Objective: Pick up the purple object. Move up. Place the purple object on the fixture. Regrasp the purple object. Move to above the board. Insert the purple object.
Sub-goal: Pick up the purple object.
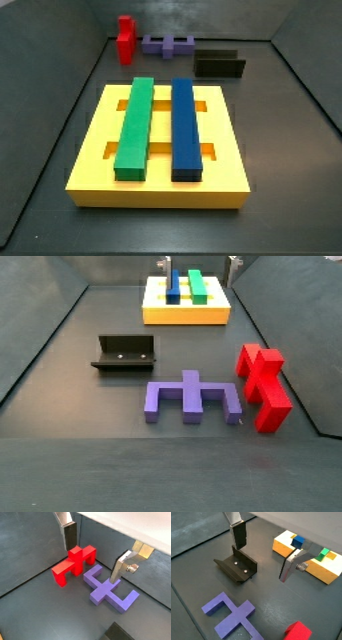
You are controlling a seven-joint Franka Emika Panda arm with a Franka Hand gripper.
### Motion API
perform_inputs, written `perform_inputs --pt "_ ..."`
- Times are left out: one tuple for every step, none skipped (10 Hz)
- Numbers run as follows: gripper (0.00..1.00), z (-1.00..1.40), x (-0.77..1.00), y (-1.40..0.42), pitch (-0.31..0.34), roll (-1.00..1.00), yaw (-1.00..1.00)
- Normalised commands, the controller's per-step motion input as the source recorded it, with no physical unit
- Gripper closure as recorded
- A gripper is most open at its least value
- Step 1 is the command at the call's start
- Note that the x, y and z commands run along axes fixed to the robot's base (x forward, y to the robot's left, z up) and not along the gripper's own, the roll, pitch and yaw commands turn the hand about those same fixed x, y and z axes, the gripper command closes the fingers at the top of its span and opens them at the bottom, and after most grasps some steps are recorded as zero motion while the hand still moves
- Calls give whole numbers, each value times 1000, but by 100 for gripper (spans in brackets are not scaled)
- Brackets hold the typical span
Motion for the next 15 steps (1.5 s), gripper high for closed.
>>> perform_inputs --pt "0 -46 0 131 0 -16 0" --pt "0 -486 0 263 -20 0 -20" --pt "0 -937 0 206 -103 0 -9" --pt "0 -1000 29 140 -71 0 -17" --pt "0 -969 17 171 -100 -33 0" --pt "0 -894 14 194 -130 -56 0" --pt "0 -940 14 163 -123 -29 0" --pt "0 -989 0 106 -123 -6 0" --pt "0 -1000 0 46 -121 0 -51" --pt "0 -911 94 40 -114 -31 -171" --pt "0 -817 169 80 -104 -90 -197" --pt "0 -774 200 120 -83 -100 -240" --pt "0 -740 0 140 -141 -70 -251" --pt "0 -763 57 160 -113 -67 -206" --pt "0 -703 140 123 -93 -96 -137"
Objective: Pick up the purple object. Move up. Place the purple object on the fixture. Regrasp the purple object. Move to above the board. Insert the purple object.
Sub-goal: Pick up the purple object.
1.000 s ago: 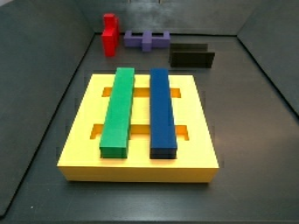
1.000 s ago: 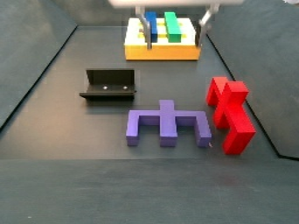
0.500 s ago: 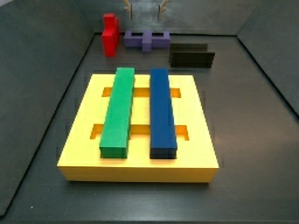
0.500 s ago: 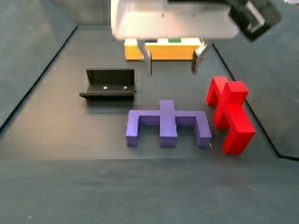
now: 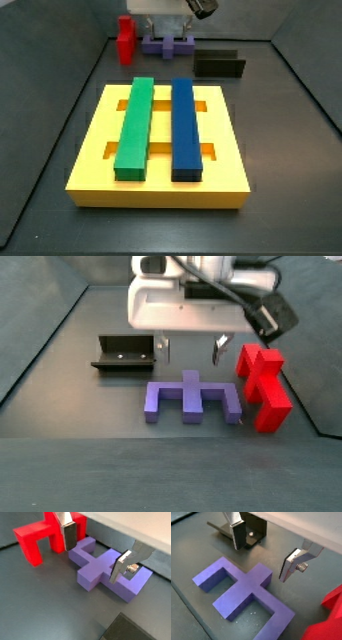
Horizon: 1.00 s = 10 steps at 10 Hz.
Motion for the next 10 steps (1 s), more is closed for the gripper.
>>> perform_inputs --pt "0 -683 149 137 -90 -147 -14" --pt "0 -646 77 131 -93 -141 0" --pt "0 -560 60 97 -69 -79 0" --pt "0 -563 106 34 -36 -79 0" --pt "0 -514 131 0 -7 -57 0" --pt "0 -454 57 0 -3 -10 0" --pt "0 -237 6 49 0 0 0" --pt "0 0 0 0 0 0 0" --pt "100 0 0 0 0 0 0" --pt "100 0 0 0 0 0 0"
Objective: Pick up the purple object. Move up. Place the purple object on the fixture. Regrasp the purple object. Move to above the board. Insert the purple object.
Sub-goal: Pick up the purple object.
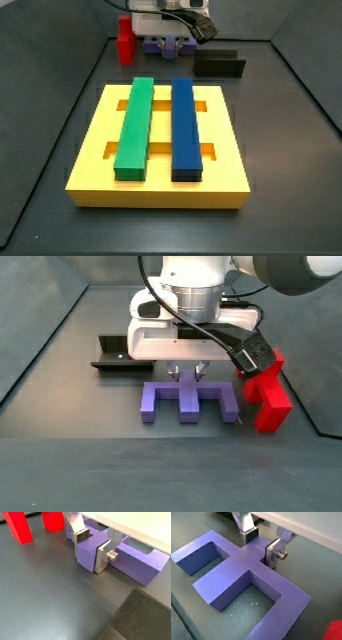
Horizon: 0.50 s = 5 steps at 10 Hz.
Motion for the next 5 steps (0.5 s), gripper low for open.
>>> perform_inputs --pt "100 0 0 0 0 0 0" --pt "100 0 0 0 0 0 0" --pt "100 0 0 0 0 0 0" --pt "100 0 0 0 0 0 0" --pt "100 0 0 0 0 0 0"
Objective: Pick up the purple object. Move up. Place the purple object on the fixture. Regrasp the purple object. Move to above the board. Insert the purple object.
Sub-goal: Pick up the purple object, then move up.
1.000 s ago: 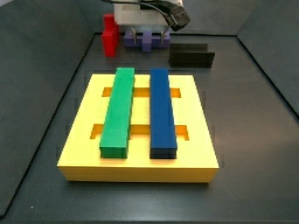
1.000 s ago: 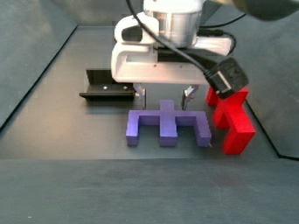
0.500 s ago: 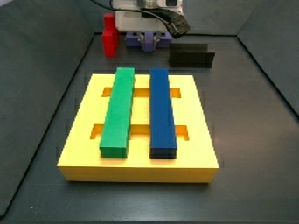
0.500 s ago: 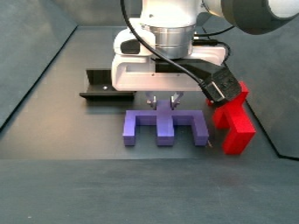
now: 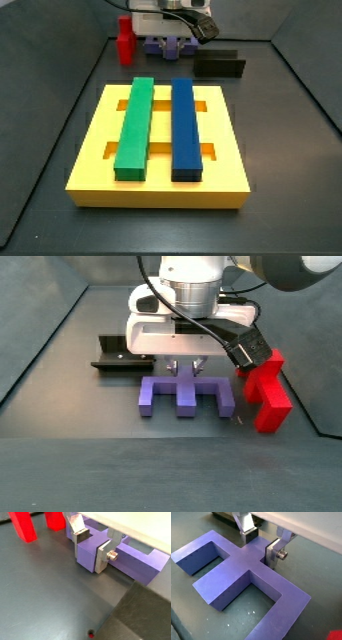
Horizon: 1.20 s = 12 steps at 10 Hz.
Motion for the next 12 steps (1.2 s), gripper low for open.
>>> perform_inputs --pt "100 0 0 0 0 0 0" --pt "100 0 0 0 0 0 0" --pt "100 0 0 0 0 0 0" --pt "100 0 0 0 0 0 0" --pt "100 0 0 0 0 0 0" --pt "100 0 0 0 0 0 0" --pt "100 0 0 0 0 0 0" --pt "100 0 0 0 0 0 0" --pt "100 0 0 0 0 0 0" --pt "100 833 0 0 0 0 0" --pt "100 821 -3 -1 1 2 -23" --pt "100 666 -36 -8 9 19 -35"
